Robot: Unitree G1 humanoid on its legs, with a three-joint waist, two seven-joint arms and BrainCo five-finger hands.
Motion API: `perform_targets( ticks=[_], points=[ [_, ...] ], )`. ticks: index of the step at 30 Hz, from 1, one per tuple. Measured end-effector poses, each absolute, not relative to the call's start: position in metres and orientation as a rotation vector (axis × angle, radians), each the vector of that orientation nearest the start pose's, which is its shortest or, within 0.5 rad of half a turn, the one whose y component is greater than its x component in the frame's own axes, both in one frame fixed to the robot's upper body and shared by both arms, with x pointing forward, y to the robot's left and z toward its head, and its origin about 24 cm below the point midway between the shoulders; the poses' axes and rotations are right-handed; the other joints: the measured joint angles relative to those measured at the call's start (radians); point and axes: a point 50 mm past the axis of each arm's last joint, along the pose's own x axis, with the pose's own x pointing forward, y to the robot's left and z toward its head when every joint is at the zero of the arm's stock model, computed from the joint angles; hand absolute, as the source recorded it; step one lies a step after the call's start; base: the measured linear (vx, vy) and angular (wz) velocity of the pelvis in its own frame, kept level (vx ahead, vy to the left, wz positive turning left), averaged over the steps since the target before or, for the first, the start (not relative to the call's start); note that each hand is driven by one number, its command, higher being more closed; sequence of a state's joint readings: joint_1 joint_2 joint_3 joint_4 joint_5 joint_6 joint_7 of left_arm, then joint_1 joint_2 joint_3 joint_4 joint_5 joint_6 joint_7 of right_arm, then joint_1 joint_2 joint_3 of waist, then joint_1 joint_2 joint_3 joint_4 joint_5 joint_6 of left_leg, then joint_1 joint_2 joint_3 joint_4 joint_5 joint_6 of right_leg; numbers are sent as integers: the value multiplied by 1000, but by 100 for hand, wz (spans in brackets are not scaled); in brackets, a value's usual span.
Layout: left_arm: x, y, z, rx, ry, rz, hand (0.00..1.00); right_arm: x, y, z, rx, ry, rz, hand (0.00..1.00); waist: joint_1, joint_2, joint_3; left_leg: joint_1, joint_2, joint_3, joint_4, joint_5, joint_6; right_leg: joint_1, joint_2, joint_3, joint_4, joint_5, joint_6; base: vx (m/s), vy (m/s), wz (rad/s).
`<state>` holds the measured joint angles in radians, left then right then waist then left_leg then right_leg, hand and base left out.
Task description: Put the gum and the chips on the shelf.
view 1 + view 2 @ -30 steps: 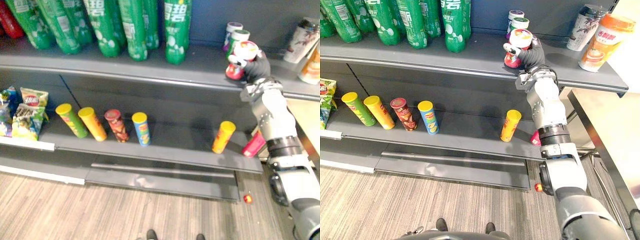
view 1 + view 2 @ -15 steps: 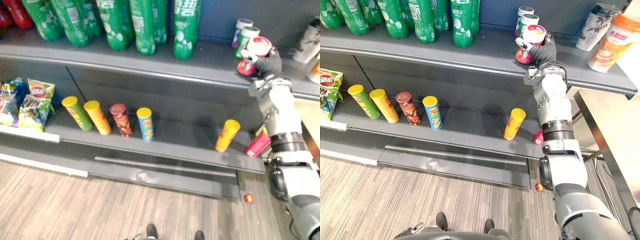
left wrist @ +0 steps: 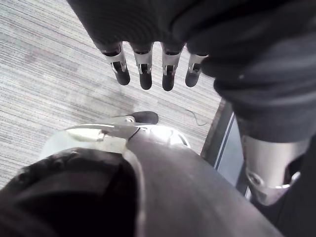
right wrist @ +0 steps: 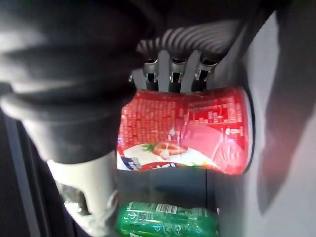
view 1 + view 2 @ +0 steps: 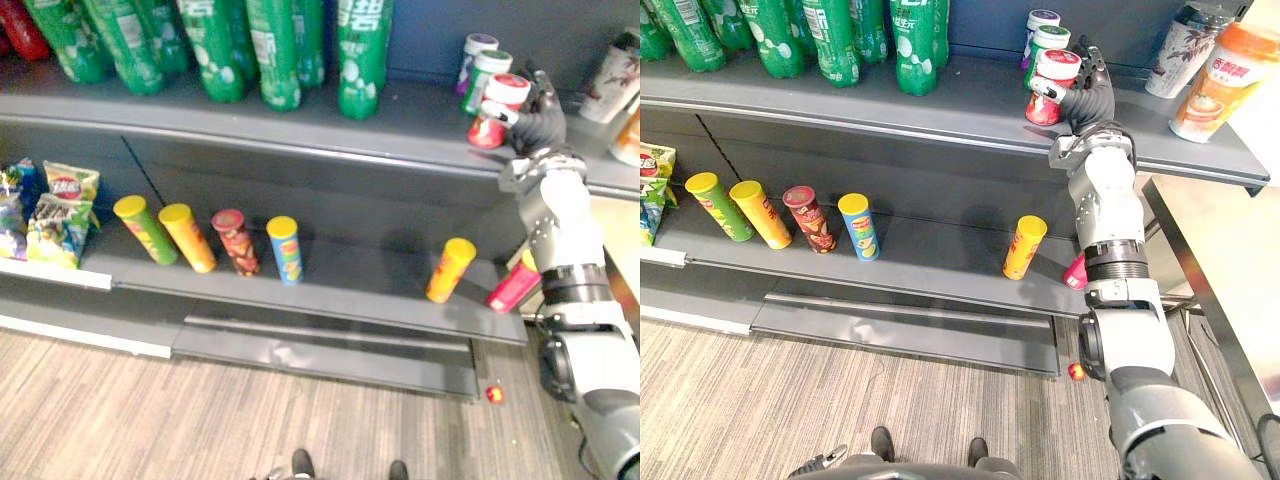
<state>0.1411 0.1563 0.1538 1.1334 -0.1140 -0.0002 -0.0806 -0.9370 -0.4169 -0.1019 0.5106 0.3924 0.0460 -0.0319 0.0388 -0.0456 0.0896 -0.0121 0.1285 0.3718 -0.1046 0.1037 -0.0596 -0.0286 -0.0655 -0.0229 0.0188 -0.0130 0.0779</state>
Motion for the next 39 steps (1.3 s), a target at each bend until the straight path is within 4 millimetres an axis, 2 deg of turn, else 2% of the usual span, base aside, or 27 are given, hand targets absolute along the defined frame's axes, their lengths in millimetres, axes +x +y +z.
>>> perform_targets(
  ticks=[12,15,18,24,27,29,31,34,39],
  points=[
    [48,227,-167,-97,1235,284,0,362,-219,240,77,-481,-67,0,-8,0,0,14,0,-1,0,-4,-5,15,0,-1,0,0,0,0,0,0],
    [47,227,-167,-98,1235,290,0,353,-223,255,96,-567,-94,0,-7,0,0,13,0,-2,0,-4,-5,16,-1,-3,0,0,0,0,0,0],
    [47,228,-167,-101,1234,298,0,336,-224,281,106,-724,-98,0,-7,-1,0,13,-1,-7,0,-4,-5,17,-2,-10,-1,0,0,34,-1,4],
    [46,228,-167,-101,1231,318,0,312,-222,308,111,-901,-112,0,-7,-1,-1,14,-2,-28,0,-3,-5,32,-3,-33,-4,-1,-1,31,-2,10],
    [44,228,-167,-100,1236,324,0,292,-210,317,134,-1022,-93,0,-7,-1,-1,14,-2,-31,0,-3,-5,33,-3,-36,-4,-2,-1,5,1,2],
    [44,228,-167,-99,1235,330,0,278,-197,310,133,-1074,-72,0,-7,-3,-2,14,-2,-33,0,-3,-5,34,-3,-39,-4,-3,-2,25,1,5],
    [44,229,-167,-92,1235,335,0,268,-179,287,97,-1051,-36,0,-8,-7,-4,13,-3,-47,0,-3,-5,36,-4,-47,-3,-5,-3,28,1,12],
    [45,231,-166,-68,1231,342,0,264,-150,241,-12,-902,48,0,-7,-13,-9,10,-5,-59,0,-3,-5,39,-6,-58,0,-13,1,23,5,11],
    [45,232,-166,-39,1233,336,0,255,-112,189,-134,-721,233,0,-7,-22,-13,-5,-9,-81,0,1,-6,36,-10,-77,2,-20,2,23,9,14]
  ],
)
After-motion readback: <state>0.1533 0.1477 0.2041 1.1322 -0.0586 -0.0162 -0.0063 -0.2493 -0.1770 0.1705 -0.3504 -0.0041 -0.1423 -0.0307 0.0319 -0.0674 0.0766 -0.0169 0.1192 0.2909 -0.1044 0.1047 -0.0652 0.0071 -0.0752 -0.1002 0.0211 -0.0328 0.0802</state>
